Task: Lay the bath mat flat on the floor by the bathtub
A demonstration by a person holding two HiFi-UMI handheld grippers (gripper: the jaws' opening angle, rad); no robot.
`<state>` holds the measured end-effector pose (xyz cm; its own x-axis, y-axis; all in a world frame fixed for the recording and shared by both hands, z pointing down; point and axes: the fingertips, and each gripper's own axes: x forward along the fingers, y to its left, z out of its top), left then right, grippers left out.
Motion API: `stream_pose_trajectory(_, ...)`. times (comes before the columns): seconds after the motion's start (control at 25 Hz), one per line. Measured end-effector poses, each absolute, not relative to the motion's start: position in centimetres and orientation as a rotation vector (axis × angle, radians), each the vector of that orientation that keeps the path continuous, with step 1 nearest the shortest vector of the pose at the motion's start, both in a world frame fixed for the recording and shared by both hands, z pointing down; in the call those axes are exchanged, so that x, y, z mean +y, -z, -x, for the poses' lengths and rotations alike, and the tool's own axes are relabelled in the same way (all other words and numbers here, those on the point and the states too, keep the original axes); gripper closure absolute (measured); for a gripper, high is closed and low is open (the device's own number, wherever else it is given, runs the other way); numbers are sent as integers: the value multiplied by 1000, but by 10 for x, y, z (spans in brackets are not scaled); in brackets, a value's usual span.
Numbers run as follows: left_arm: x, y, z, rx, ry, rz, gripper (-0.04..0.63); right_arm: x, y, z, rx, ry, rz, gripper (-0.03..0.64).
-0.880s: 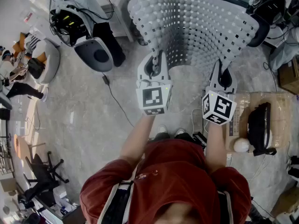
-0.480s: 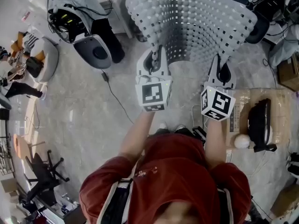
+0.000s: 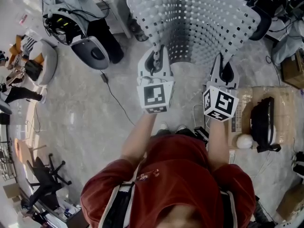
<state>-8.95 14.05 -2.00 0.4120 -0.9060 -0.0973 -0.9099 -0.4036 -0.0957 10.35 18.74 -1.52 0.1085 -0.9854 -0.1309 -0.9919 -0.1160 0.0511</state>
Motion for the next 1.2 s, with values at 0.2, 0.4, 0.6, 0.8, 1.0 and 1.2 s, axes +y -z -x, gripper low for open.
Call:
stream_pose_trajectory(0.2, 146, 15, 66, 1635, -22, 2525, 538, 189, 10, -125, 2063, -186, 2287, 566)
stream_pose_trajectory(0.4, 151, 12, 44, 1641, 6, 2523, 538, 191, 5, -145, 2078, -165, 2274, 566)
stream_pose_trajectory(0.6, 157, 7, 30, 1683, 15, 2512, 538, 196, -1, -163, 2099, -149, 2258, 567)
stream_pose_trajectory(0.8, 157, -1, 17, 1692, 32, 2522, 538, 197, -7, -177, 2111, -143, 2266, 568)
stream_pose_trajectory(1.0, 145, -11, 12, 1691, 36, 2543, 538, 186, -12, -181, 2122, -145, 2281, 568)
stream_pose_trajectory(1.2, 122, -21, 12, 1697, 27, 2569, 538, 164, -20, -182, 2126, -147, 2310, 568)
